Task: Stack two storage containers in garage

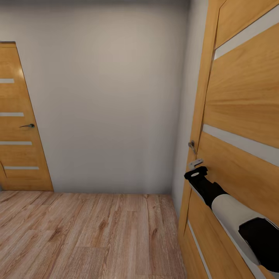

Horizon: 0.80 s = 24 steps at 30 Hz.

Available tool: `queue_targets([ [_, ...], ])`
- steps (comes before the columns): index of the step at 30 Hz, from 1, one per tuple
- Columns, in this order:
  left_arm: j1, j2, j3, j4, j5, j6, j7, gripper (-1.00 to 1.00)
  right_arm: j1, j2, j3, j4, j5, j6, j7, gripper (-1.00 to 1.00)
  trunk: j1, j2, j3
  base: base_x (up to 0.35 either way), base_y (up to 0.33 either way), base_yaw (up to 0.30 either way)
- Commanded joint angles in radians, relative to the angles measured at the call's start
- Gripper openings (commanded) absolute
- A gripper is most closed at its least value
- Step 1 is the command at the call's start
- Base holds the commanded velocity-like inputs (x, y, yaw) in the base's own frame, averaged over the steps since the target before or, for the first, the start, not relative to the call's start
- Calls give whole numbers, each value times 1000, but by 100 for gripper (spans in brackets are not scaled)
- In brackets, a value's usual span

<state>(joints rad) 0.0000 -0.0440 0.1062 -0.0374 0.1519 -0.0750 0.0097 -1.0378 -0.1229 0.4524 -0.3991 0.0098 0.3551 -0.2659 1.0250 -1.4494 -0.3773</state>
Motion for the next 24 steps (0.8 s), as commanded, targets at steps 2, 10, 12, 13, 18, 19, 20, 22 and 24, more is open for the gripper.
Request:
queue_targets([
  [2,0,0,7,-1,2,-1,1,100,-1,1,7,-5,7,11,-4,100,0,-1,-1,0,0,0],
  [10,0,0,7,-1,2,-1,1,100,-1,73,8,-8,7,10,-2,100,0,-1,-1,0,0,0],
  [12,0,0,7,-1,2,-1,1,100,-1,100,8,-9,7,10,-2,100,0,-1,-1,0,0,0],
  [13,0,0,7,-1,2,-1,1,100,-1,108,8,-9,7,10,-2,100,0,-1,-1,0,0,0],
  [18,0,0,7,-1,2,-1,1,100,-1,149,8,-9,7,11,-3,100,0,-1,-1,0,0,0],
  [19,0,0,7,-1,2,-1,1,100,-1,155,8,-9,7,11,-3,100,0,-1,-1,0,0,0],
  [20,0,0,7,-1,2,-2,1,100,-1,167,8,-7,6,11,-3,100,0,-1,-1,0,0,0],
  [22,0,0,7,-1,2,-2,1,100,-1,189,6,1,3,4,-2,100,0,-1,-1,0,0,0],
  [24,0,0,7,-1,2,-2,1,100,-1,197,5,5,1,1,0,100,0,-1,-1,0,0,0],
])
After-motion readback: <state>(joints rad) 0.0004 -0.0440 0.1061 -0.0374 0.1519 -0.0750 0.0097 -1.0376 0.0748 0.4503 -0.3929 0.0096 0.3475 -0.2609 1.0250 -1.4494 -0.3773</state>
